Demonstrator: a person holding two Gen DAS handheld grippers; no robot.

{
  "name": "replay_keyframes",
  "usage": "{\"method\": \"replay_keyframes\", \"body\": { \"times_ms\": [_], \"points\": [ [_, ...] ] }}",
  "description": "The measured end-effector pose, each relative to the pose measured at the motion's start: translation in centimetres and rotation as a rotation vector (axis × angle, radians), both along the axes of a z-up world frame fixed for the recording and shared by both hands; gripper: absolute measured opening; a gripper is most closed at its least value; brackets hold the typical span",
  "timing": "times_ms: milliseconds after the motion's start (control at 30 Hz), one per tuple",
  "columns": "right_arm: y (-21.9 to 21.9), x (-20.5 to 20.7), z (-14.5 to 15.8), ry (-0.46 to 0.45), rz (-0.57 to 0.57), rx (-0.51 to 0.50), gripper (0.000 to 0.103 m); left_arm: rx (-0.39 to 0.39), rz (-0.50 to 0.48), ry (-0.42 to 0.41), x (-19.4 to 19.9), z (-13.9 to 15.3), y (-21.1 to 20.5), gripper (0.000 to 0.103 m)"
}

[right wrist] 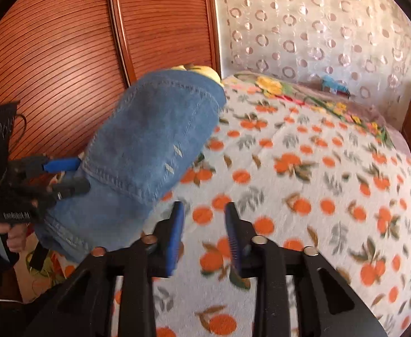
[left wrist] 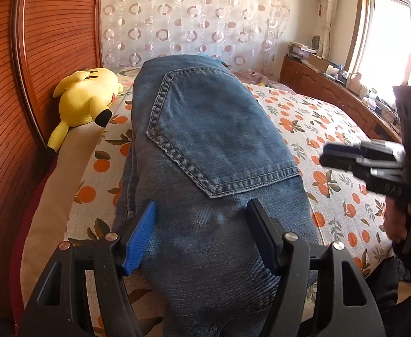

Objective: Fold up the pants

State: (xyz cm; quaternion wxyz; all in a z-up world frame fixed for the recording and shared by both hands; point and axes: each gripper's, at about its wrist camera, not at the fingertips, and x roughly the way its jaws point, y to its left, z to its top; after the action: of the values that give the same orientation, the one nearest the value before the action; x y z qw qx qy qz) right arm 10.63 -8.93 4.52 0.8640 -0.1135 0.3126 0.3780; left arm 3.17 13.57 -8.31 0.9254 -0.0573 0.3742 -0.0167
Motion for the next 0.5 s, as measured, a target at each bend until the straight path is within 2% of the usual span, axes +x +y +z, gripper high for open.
{"method": "replay_keyframes", "body": {
  "times_ms": [267, 500],
  "points": [
    [4.2, 4.4, 3.2, -0.059, 0.064, -0.009, 0.042, -0.022, -0.002, 0.005, 0.0, 0.4, 0.4, 0.069],
    [8.8, 10.3, 3.7, -0.020, 0.132, -0.002, 0.043, -0.011, 0.052, -0.002, 0.3, 1.6, 2.1, 0.069]
  ]
}}
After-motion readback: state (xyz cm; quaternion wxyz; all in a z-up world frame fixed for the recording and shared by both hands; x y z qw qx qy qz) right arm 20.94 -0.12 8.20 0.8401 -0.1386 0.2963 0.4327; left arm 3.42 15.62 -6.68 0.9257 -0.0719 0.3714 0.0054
